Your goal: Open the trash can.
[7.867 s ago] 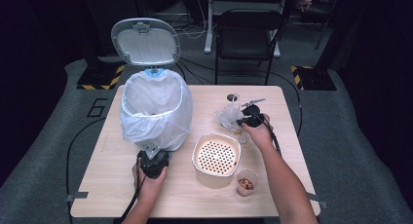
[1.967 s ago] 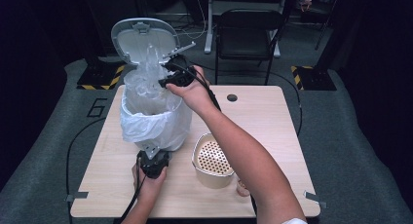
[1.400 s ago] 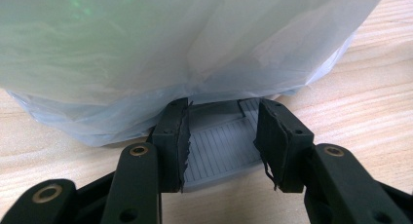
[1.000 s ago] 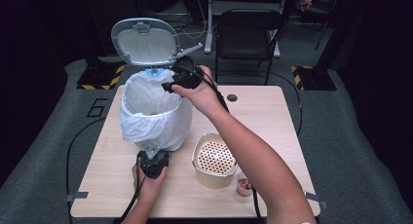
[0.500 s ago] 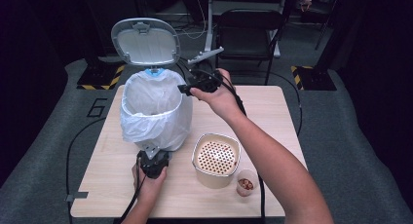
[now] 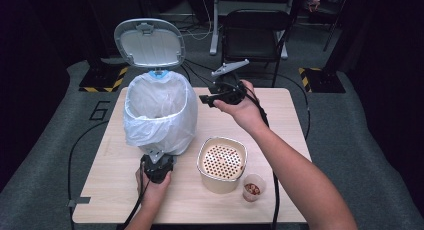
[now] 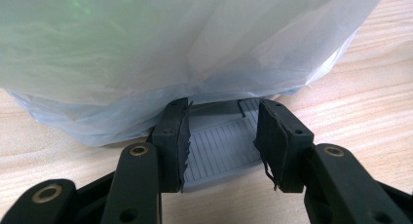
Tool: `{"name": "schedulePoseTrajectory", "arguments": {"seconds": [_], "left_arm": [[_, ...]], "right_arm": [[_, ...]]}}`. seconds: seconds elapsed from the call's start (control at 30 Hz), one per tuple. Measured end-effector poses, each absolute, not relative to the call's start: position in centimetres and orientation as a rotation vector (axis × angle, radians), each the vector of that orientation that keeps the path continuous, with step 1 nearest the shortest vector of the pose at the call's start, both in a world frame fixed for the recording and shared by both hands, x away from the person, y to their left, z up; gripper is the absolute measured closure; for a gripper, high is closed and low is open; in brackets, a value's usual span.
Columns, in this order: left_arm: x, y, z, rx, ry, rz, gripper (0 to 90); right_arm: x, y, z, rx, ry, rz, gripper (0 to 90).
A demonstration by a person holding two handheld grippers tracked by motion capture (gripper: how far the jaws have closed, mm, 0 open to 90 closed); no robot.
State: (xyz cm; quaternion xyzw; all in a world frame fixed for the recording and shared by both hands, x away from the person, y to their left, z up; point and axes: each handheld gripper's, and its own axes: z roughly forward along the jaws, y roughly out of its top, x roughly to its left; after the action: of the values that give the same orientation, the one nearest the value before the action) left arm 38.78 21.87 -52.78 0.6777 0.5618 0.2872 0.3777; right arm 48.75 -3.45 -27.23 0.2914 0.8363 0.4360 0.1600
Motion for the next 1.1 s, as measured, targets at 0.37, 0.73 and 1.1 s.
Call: {"name": "schedulePoseTrajectory", "arguments": {"seconds": [0.37,0.73,1.1], "left_arm": [[38.8,22.0,-52.7,1.75,1.429,0.737,55.5],[38.7,22.0,-52.7,1.755,1.434,0.725,55.5],[38.7,22.0,-52.7,1.752,1.434,0.725,55.5]], "right_arm": [[47.4,-6.6,-28.5,0.867,2.366,1.246,51.9],[45.5,-9.5,-31.0,0.897,2.357,1.232,51.8],[43.0,-13.2,-34.9,0.968,2.359,1.231,48.1]]}}
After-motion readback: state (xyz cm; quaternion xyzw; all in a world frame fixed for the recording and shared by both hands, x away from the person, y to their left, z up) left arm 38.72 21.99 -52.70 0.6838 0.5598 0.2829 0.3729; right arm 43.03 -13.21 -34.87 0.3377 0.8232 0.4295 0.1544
